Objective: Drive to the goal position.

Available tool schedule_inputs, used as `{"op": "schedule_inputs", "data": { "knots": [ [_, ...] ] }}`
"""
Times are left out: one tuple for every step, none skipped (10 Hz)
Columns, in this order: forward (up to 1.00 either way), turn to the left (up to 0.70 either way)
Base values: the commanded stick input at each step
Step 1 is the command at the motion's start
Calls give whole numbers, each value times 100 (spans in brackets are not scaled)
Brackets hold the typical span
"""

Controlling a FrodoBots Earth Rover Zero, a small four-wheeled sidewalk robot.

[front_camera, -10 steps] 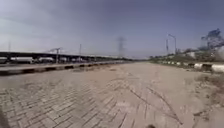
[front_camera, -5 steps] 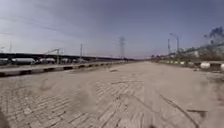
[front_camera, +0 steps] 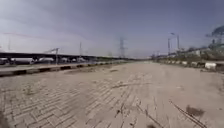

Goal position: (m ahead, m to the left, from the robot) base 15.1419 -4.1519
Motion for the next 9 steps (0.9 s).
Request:
{"op": "schedule_inputs", "data": {
  "knots": [
    [100, 0],
    [100, 0],
    [100, 0],
    [100, 0],
    [100, 0],
    [100, 0],
    [100, 0],
    [100, 0],
    [100, 0]
  ]
}}
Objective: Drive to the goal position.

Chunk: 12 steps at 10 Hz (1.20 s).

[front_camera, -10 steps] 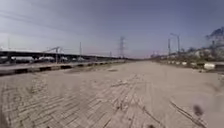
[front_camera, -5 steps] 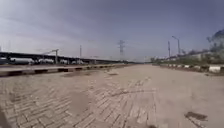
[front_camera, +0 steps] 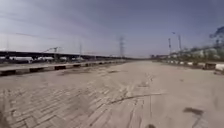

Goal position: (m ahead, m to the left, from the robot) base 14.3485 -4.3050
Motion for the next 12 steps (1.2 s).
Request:
{"op": "schedule_inputs", "data": {
  "knots": [
    [100, -40],
    [100, -40],
    [100, -40],
    [100, -40],
    [100, -40],
    [100, -19],
    [100, 0],
    [100, 0],
    [100, 0],
    [100, 0],
    [100, 0],
    [100, 0]
  ]
}}
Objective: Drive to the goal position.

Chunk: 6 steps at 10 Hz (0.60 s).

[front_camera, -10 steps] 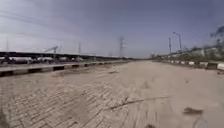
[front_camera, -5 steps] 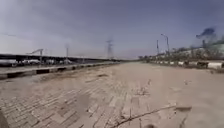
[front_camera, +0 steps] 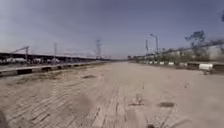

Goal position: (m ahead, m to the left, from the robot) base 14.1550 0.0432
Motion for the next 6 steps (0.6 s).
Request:
{"op": "schedule_inputs", "data": {
  "knots": [
    [100, 0],
    [100, 0],
    [100, 0],
    [100, 0],
    [100, 0],
    [100, 0]
  ]
}}
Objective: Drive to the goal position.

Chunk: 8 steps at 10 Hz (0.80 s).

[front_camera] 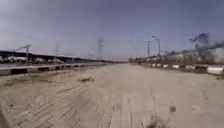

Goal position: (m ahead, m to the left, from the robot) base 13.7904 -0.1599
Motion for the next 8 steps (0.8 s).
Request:
{"op": "schedule_inputs", "data": {
  "knots": [
    [100, 0],
    [100, 0],
    [100, 0],
    [100, 0],
    [100, 0],
    [100, 0],
    [100, 0],
    [100, -1]
  ]
}}
